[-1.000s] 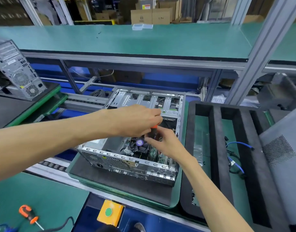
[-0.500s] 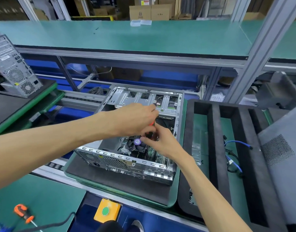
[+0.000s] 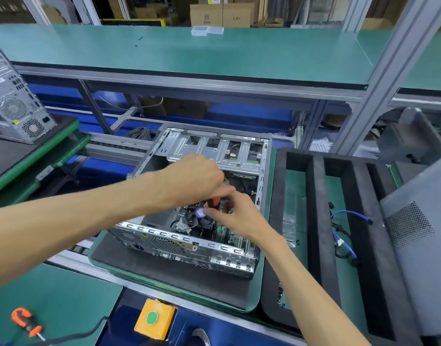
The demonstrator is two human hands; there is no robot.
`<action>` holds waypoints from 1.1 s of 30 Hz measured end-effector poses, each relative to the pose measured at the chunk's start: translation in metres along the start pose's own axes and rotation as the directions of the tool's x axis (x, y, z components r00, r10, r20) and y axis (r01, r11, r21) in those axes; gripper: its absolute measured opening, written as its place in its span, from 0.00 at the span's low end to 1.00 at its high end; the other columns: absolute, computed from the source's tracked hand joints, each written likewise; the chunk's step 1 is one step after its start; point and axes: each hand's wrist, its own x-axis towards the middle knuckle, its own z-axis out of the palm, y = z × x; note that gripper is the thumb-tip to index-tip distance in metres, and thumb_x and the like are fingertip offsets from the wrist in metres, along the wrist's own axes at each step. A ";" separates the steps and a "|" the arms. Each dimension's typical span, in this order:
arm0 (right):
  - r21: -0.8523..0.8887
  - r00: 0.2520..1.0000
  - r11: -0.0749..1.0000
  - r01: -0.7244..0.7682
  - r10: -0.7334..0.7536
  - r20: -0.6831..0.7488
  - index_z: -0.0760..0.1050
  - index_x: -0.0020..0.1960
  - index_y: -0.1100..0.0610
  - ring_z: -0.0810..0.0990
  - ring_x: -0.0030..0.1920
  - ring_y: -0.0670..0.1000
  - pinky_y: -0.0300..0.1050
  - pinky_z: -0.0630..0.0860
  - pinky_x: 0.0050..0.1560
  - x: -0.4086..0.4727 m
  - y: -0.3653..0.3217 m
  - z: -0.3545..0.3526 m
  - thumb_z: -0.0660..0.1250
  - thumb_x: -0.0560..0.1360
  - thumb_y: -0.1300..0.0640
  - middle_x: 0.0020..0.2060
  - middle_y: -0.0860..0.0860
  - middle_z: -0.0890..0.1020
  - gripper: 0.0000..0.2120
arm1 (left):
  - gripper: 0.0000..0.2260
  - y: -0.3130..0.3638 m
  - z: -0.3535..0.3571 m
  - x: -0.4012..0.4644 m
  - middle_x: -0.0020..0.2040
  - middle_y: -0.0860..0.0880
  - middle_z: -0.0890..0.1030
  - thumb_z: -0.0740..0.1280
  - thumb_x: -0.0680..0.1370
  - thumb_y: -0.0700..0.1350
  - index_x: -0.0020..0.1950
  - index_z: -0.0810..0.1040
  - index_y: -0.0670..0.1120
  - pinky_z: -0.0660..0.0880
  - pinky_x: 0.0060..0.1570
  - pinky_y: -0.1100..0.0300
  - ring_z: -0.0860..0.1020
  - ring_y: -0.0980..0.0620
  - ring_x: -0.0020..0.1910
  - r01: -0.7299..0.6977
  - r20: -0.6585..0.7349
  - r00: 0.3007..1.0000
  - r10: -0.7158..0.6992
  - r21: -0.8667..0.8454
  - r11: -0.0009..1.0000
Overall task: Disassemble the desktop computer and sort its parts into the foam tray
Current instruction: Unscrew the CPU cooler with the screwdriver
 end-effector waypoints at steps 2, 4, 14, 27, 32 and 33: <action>0.006 1.000 1.000 -0.017 0.017 -0.005 0.80 0.50 0.42 0.77 0.37 0.52 0.49 0.76 0.41 0.001 0.000 -0.001 0.73 0.76 0.46 0.42 0.51 0.82 0.04 | 0.27 0.004 0.001 0.000 0.28 0.49 0.65 0.50 0.82 0.64 0.32 0.63 0.46 0.67 0.32 0.56 0.67 0.47 0.28 0.078 -0.046 0.996 -0.078 0.007 0.997; 0.043 1.000 0.999 0.029 -0.028 -0.011 0.79 0.47 0.34 0.77 0.37 0.54 0.49 0.75 0.41 0.000 0.000 -0.001 0.73 0.77 0.49 0.40 0.47 0.82 0.09 | 0.22 0.003 0.005 -0.004 0.38 0.49 0.73 0.57 0.80 0.64 0.39 0.68 0.47 0.70 0.32 0.55 0.69 0.48 0.31 0.035 -0.058 0.998 -0.039 -0.081 0.996; -0.021 1.000 1.000 -0.015 0.015 0.001 0.77 0.55 0.47 0.78 0.40 0.59 0.61 0.78 0.46 0.001 0.000 -0.001 0.73 0.76 0.44 0.42 0.57 0.83 0.12 | 0.30 0.006 0.010 0.001 0.28 0.51 0.67 0.42 0.80 0.63 0.42 0.75 0.45 0.57 0.26 0.58 0.63 0.50 0.24 0.082 -0.034 0.996 -0.081 0.031 0.996; 0.004 0.994 0.999 -0.039 0.039 -0.097 0.74 0.38 0.44 0.72 0.31 0.44 0.40 0.69 0.35 -0.003 0.008 0.001 0.71 0.75 0.45 0.30 0.42 0.77 0.09 | 0.44 0.001 0.026 0.014 0.20 0.51 0.71 0.34 0.73 0.74 0.25 0.75 0.45 0.64 0.30 0.60 0.76 0.48 0.23 0.282 0.073 0.956 -0.283 -0.494 0.823; 0.410 0.878 0.912 0.037 0.166 -0.449 0.79 0.44 0.47 0.73 0.32 0.44 0.39 0.70 0.36 -0.008 0.004 -0.006 0.69 0.77 0.48 0.37 0.53 0.82 0.04 | 0.41 -0.026 0.112 0.011 0.64 0.48 0.77 0.55 0.69 0.79 0.69 0.73 0.50 0.73 0.62 0.50 0.77 0.50 0.60 0.263 0.348 0.935 -0.073 -0.538 0.801; 0.456 0.861 0.889 0.046 0.196 -0.469 0.79 0.44 0.45 0.74 0.31 0.42 0.36 0.70 0.36 -0.007 0.003 -0.007 0.68 0.77 0.49 0.40 0.53 0.83 0.04 | 0.46 -0.018 0.132 0.009 0.71 0.46 0.68 0.63 0.69 0.75 0.78 0.61 0.48 0.66 0.69 0.50 0.69 0.47 0.69 0.172 0.379 0.925 0.023 -0.472 0.865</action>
